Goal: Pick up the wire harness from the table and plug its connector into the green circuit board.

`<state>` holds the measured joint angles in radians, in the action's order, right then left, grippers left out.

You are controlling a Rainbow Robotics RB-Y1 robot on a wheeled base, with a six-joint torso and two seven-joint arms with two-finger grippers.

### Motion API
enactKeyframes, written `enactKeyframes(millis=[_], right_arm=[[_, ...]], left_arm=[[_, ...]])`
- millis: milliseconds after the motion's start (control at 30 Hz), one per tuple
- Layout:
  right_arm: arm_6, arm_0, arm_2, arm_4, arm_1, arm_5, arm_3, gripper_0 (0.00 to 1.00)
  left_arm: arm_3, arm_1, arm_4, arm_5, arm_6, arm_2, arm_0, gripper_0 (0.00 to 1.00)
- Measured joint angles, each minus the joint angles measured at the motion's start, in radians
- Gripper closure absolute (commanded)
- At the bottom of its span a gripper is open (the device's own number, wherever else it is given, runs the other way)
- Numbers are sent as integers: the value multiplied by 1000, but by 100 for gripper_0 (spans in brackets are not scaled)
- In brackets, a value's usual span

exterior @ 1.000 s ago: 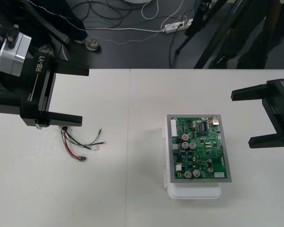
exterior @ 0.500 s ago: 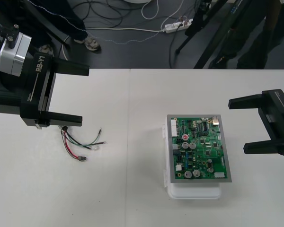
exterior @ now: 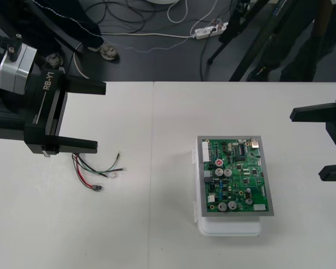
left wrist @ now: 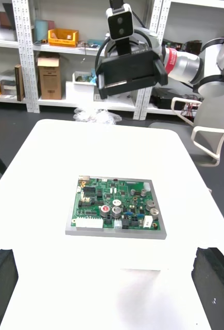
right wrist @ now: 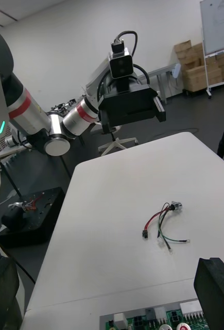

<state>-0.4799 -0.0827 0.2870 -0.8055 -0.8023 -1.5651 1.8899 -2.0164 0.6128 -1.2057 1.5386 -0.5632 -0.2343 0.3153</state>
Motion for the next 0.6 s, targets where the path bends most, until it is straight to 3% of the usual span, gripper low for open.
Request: enactKeyframes(millis=[200,400,600], right_arm=[[0,39,26,60,-69,0,0,0],[46,72,134,61,-85,0,28,0],[55,86,182,83,-118,0,42,0]], left_arm=[[2,0,7,0,0,-1,-2,0],[3,4,-29,0,0,-15,-2,0],[3,84,-120,0,22,-17,-2,0]])
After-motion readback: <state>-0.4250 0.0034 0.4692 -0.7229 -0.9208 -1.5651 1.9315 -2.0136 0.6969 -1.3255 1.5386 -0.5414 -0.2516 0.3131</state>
